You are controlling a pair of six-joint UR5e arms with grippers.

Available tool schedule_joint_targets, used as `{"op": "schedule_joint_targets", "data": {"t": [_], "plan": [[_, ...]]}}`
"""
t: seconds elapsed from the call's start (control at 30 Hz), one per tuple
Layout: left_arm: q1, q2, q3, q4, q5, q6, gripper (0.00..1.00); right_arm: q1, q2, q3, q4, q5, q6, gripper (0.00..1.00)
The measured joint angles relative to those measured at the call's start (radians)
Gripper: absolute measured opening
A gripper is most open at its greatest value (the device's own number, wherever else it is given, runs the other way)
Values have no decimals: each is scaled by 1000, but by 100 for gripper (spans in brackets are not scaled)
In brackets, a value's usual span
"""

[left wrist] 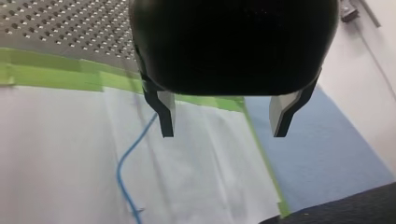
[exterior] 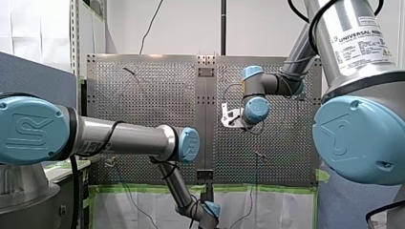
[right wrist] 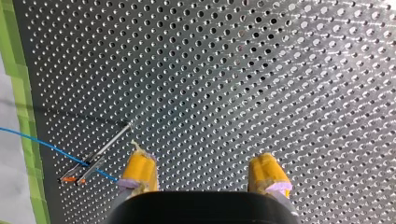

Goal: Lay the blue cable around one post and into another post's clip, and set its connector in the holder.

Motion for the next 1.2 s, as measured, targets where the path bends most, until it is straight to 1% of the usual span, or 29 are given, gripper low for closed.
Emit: {"op": "schedule_joint_targets", "data": {"t": [0.2, 0.33, 0.53, 0.63, 0.77, 0.9, 1.07, 1.2], "plan": [[14, 0, 6, 23, -21, -5, 100, 0, 0, 0, 0, 0, -2, 100], [15, 0, 5, 59, -27, -14, 100, 0, 0, 0, 0, 0, -2, 100], [-1, 1, 6, 124, -24, -68, 100, 0, 0, 0, 0, 0, -4, 100], [-12, 1, 6, 157, -13, -99, 100, 0, 0, 0, 1, 0, -4, 100], [-38, 2, 8, 203, 9, -145, 100, 0, 0, 0, 0, 0, -4, 100], [-62, 2, 18, 241, 14, -183, 100, 0, 0, 0, 0, 0, -4, 100], [-76, 2, 58, 282, 14, -235, 100, 0, 0, 0, 5, 0, -6, 100], [-81, 3, 99, 275, 8, -269, 100, 0, 0, 0, 4, 0, -8, 100]]}}
